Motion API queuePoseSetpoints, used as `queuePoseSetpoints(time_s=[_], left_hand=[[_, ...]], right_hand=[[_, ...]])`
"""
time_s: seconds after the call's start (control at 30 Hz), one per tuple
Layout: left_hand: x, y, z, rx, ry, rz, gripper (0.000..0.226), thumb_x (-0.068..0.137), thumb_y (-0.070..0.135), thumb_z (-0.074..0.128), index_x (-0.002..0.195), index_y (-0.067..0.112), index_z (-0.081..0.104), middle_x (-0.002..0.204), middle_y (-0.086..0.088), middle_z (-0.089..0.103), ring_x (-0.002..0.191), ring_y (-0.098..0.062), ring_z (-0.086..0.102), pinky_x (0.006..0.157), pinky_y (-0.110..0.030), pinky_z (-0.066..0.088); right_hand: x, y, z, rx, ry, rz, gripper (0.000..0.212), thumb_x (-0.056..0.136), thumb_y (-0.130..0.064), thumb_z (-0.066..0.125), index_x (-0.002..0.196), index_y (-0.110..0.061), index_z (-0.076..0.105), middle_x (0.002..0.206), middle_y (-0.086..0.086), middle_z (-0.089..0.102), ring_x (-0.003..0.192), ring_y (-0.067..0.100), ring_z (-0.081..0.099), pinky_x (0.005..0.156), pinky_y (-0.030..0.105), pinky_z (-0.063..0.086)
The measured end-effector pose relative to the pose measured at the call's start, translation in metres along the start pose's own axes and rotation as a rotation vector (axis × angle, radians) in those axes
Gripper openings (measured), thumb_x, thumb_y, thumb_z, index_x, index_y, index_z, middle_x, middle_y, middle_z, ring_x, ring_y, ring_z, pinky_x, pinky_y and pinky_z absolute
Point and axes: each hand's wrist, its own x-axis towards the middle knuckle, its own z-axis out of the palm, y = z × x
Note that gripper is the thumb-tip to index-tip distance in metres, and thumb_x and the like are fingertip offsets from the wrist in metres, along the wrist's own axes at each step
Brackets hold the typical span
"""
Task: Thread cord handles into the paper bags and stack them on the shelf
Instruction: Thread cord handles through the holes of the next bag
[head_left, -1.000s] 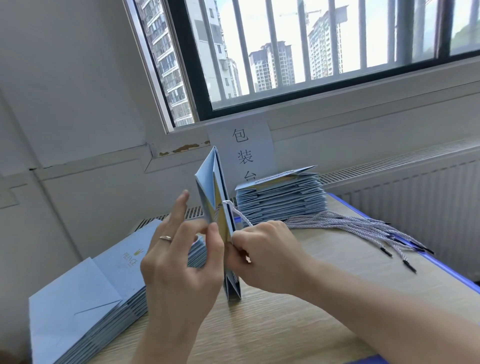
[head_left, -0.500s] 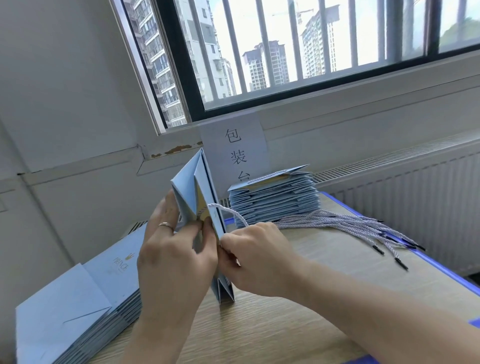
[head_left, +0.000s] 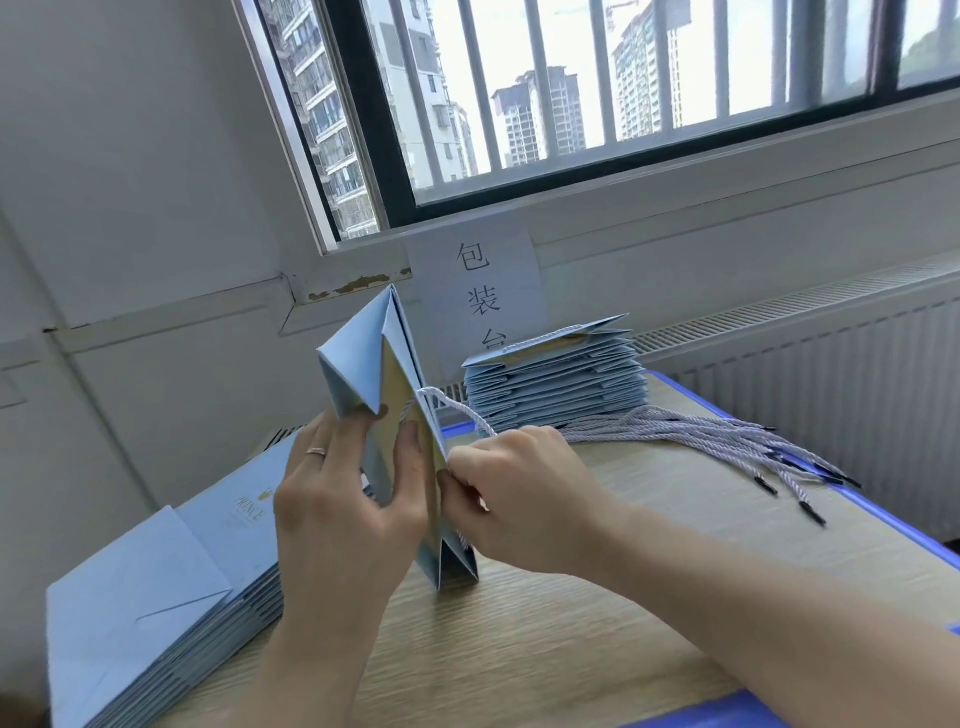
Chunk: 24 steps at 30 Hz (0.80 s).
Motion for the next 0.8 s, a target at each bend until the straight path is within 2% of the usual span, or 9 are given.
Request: queuePoseSetpoints(time_s=[0.17,0.3,0.4,0.47,0.6,0.67,0.73,0.8], left_hand=[[0.001,-0.001,0.005,-0.053,0.034,0.016,0.006,0.086,0.007,0.067,0.087,0.004,0.073,0.083,-0.005,0.07,0.072,-0.028,0.065,0.063,-0.021,0.041],[0.001,-0.002,0.007,-0.008,-0.059,-0.024,0.01,0.082,0.015,0.067,0.079,0.013,0.076,0.073,-0.002,0.059,0.067,-0.028,0.056,0.059,-0.009,0.027],[-0.001,-0.008,0.008,0.041,-0.115,-0.063,0.013,0.078,0.02,0.066,0.073,0.014,0.076,0.071,0.001,0.046,0.07,-0.035,0.057,0.057,-0.021,0.031],[-0.003,-0.011,0.008,0.039,-0.151,-0.103,0.016,0.076,0.024,0.064,0.073,0.015,0.077,0.072,-0.004,0.054,0.077,-0.038,0.059,0.062,-0.025,0.035],[-0.005,-0.013,0.006,-0.027,-0.223,-0.173,0.031,0.072,0.037,0.054,0.078,0.021,0.08,0.082,-0.009,0.065,0.09,-0.035,0.058,0.069,-0.028,0.041],[-0.005,-0.014,0.004,-0.062,-0.223,-0.191,0.022,0.072,0.031,0.062,0.08,0.021,0.08,0.086,-0.008,0.065,0.094,-0.033,0.059,0.073,-0.029,0.043],[-0.006,-0.015,0.002,-0.072,-0.213,-0.162,0.014,0.078,0.026,0.067,0.081,0.021,0.079,0.087,-0.005,0.063,0.093,-0.03,0.059,0.073,-0.027,0.042],[-0.005,-0.013,-0.001,-0.08,-0.178,-0.151,0.023,0.084,0.032,0.058,0.082,0.02,0.078,0.08,-0.001,0.06,0.085,-0.028,0.058,0.067,-0.025,0.04]], right_hand=[[-0.001,-0.003,0.001,-0.018,0.019,-0.012,0.033,0.087,-0.028,0.04,0.056,-0.018,0.035,0.046,-0.006,0.039,0.037,0.022,0.03,0.046,0.024,0.019],[0.0,-0.005,0.0,-0.029,0.039,-0.024,0.033,0.089,-0.028,0.04,0.058,-0.02,0.031,0.049,-0.008,0.032,0.038,0.022,0.026,0.047,0.024,0.019],[-0.001,-0.006,0.001,-0.03,0.048,-0.026,0.036,0.091,-0.028,0.041,0.058,-0.019,0.03,0.05,-0.008,0.03,0.038,0.023,0.026,0.046,0.024,0.019],[-0.001,-0.006,0.001,-0.041,0.049,-0.033,0.037,0.092,-0.029,0.041,0.058,-0.02,0.03,0.051,-0.009,0.029,0.039,0.022,0.025,0.045,0.024,0.021],[-0.003,-0.006,0.002,-0.097,0.035,-0.062,0.04,0.095,-0.03,0.045,0.059,-0.021,0.031,0.05,-0.01,0.028,0.041,0.019,0.024,0.046,0.024,0.016],[-0.004,-0.006,0.002,-0.099,0.04,-0.068,0.04,0.095,-0.029,0.046,0.059,-0.021,0.03,0.05,-0.01,0.026,0.041,0.019,0.023,0.047,0.024,0.016],[-0.003,-0.006,0.0,-0.09,0.052,-0.072,0.04,0.095,-0.029,0.046,0.059,-0.021,0.03,0.05,-0.011,0.026,0.04,0.019,0.023,0.047,0.023,0.017],[-0.003,-0.007,0.0,-0.083,0.054,-0.073,0.039,0.095,-0.029,0.045,0.059,-0.021,0.031,0.05,-0.011,0.026,0.04,0.018,0.023,0.047,0.023,0.017]])
